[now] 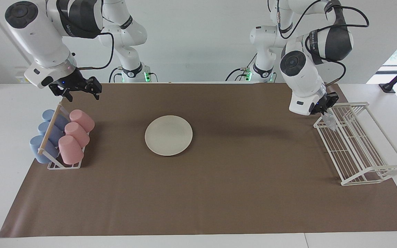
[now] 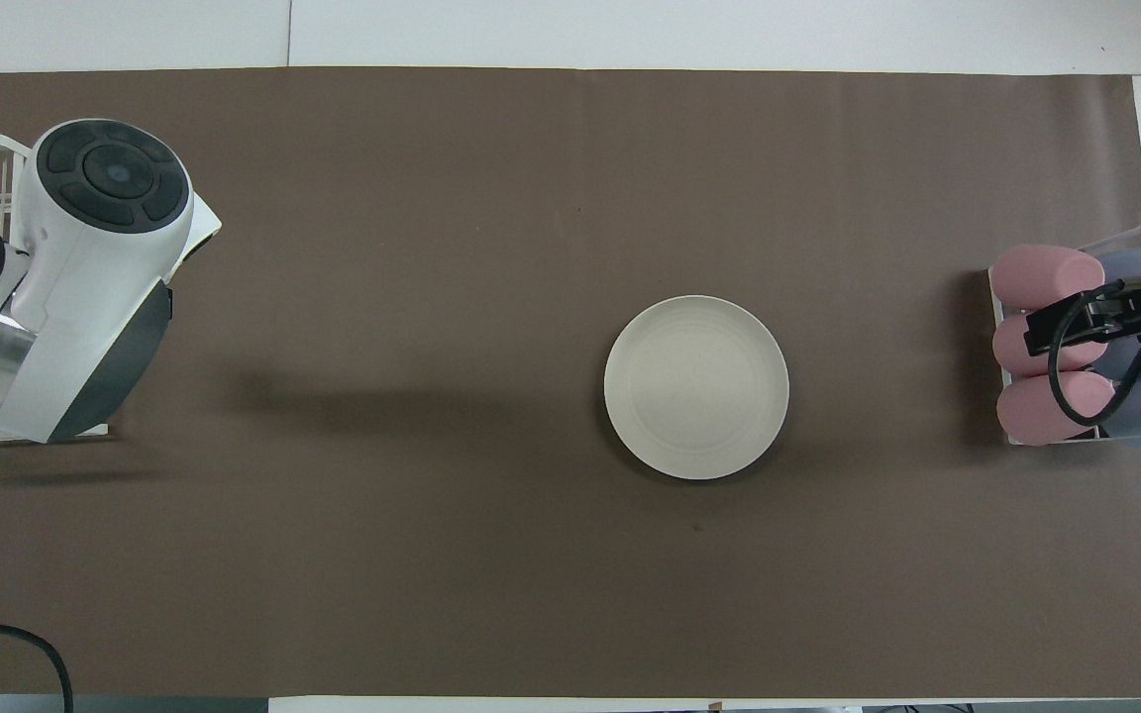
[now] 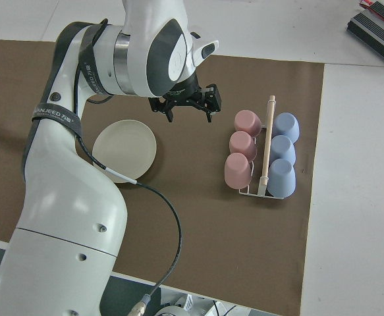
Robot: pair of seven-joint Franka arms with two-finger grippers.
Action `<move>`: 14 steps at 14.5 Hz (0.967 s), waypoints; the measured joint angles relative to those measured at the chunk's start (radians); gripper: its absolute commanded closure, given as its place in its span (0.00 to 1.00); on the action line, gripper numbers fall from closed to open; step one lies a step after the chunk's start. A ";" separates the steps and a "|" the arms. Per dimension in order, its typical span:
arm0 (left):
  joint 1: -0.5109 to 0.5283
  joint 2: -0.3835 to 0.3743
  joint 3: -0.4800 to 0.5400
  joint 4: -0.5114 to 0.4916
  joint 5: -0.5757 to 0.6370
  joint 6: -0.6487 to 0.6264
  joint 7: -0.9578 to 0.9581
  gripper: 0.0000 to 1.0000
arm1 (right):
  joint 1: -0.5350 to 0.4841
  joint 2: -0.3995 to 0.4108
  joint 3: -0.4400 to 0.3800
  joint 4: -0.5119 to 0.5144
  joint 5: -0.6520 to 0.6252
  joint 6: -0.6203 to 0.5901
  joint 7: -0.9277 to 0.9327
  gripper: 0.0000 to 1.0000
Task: Wipe plate with sponge
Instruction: 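Return the scrubber into the white wire rack with the left gripper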
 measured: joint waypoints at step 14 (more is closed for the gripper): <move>0.007 0.241 0.012 0.002 0.500 -0.079 -0.024 1.00 | -0.041 -0.013 -0.008 -0.011 -0.001 0.046 0.000 0.00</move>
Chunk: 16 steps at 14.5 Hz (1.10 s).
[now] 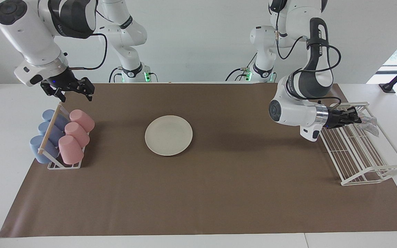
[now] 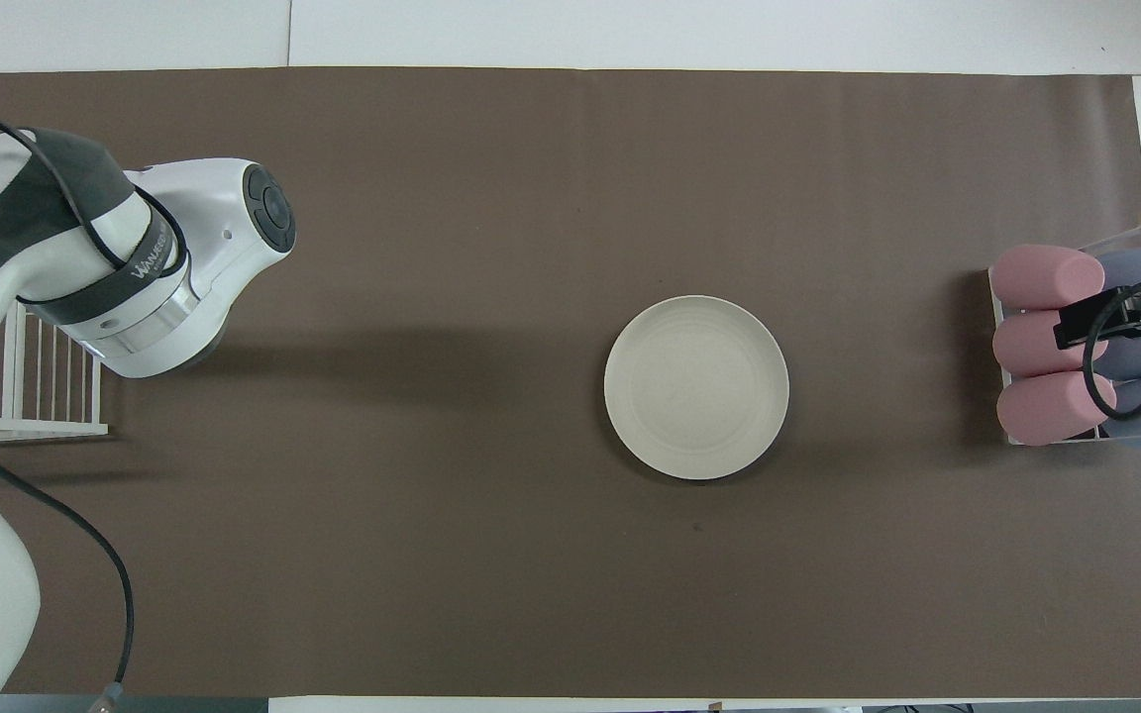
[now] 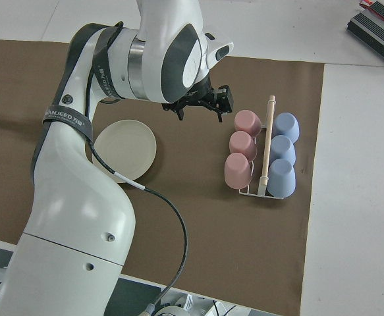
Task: Wipe plate with sponge
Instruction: 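Return the scrubber into the white wire rack with the left gripper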
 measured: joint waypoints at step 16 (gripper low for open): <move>0.041 0.029 -0.001 0.008 -0.123 0.108 -0.193 1.00 | -0.003 -0.006 0.001 0.003 0.002 0.007 0.001 0.00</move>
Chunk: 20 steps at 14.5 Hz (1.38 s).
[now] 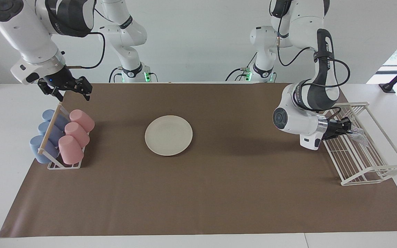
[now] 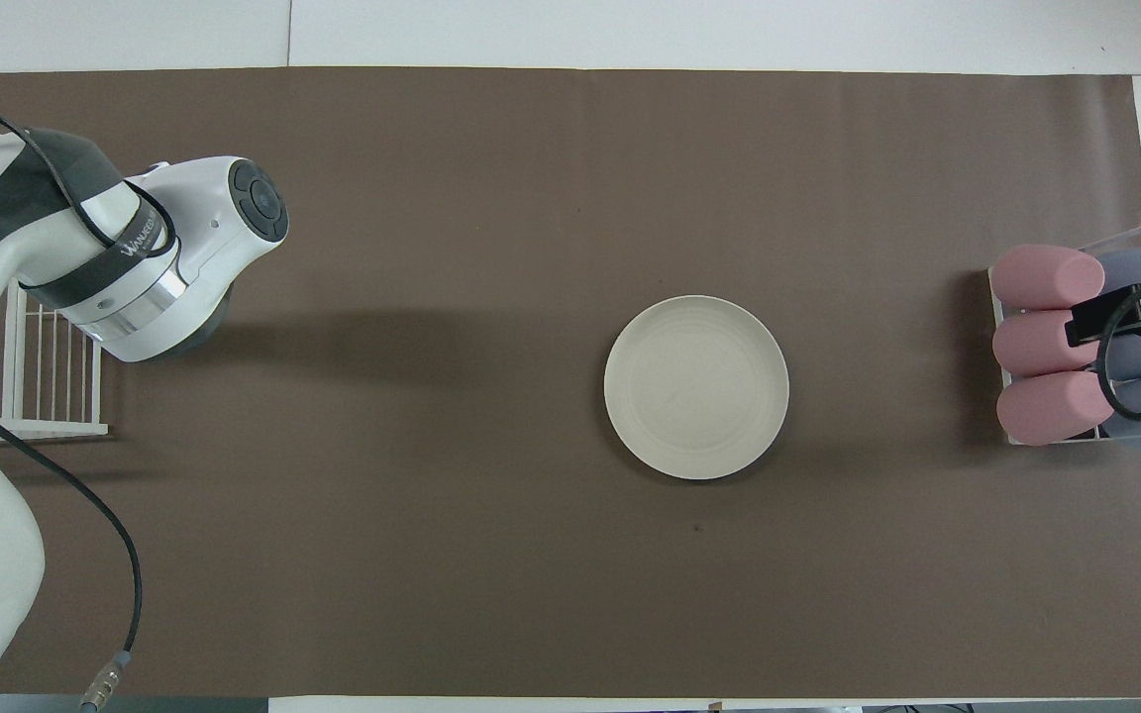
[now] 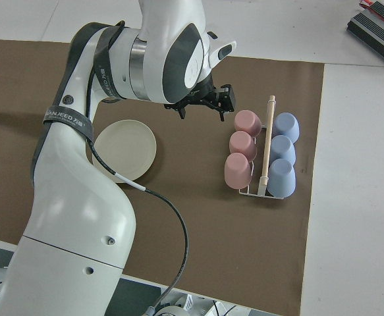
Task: Wipe plate with sponge
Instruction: 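Return the scrubber into the white wire rack with the left gripper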
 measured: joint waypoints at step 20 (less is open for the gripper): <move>0.046 -0.082 0.001 0.135 -0.411 0.070 0.030 0.00 | 0.001 0.000 0.001 0.011 0.012 0.001 0.002 0.00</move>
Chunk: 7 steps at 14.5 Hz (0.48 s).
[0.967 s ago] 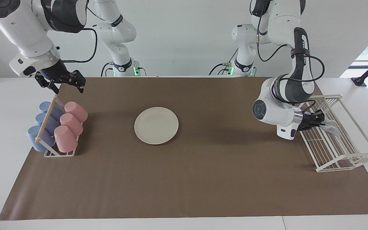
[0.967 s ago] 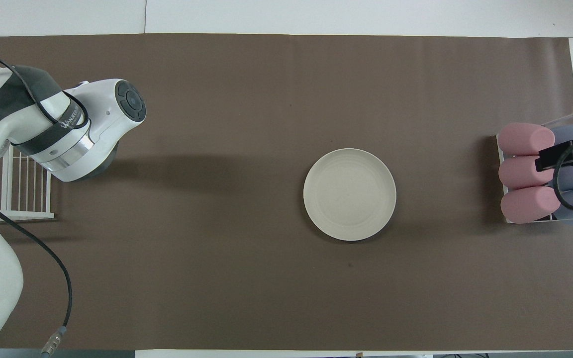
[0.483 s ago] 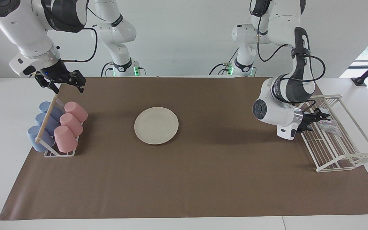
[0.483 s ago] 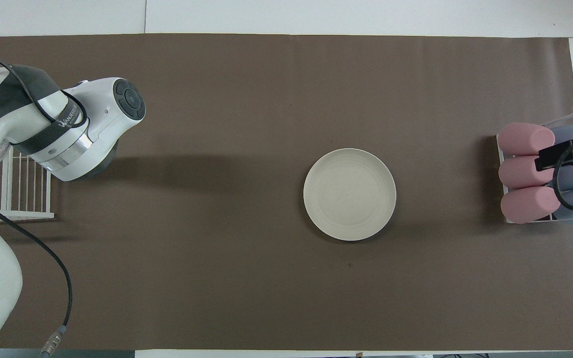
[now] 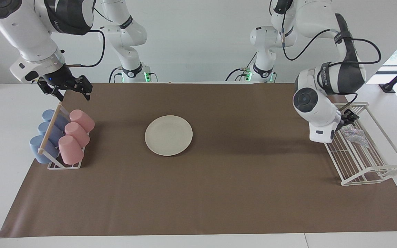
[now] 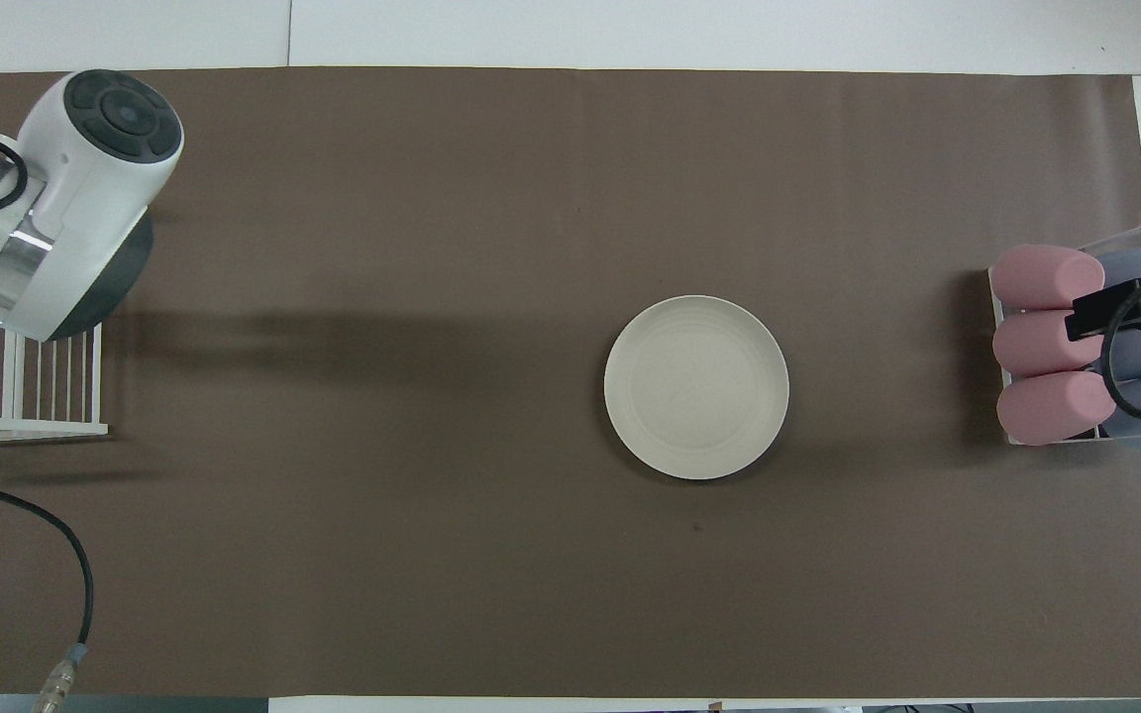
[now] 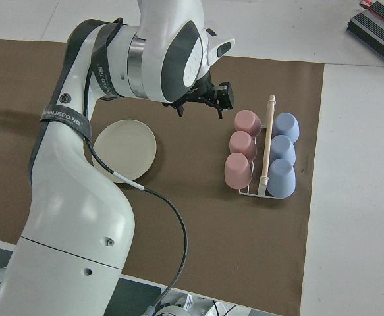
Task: Wipe plate with sponge
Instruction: 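Return the scrubber into the white wire rack with the left gripper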
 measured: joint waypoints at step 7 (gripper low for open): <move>0.094 -0.143 0.005 0.041 -0.459 0.000 0.192 0.00 | 0.000 0.000 0.000 0.000 0.000 0.000 0.000 0.00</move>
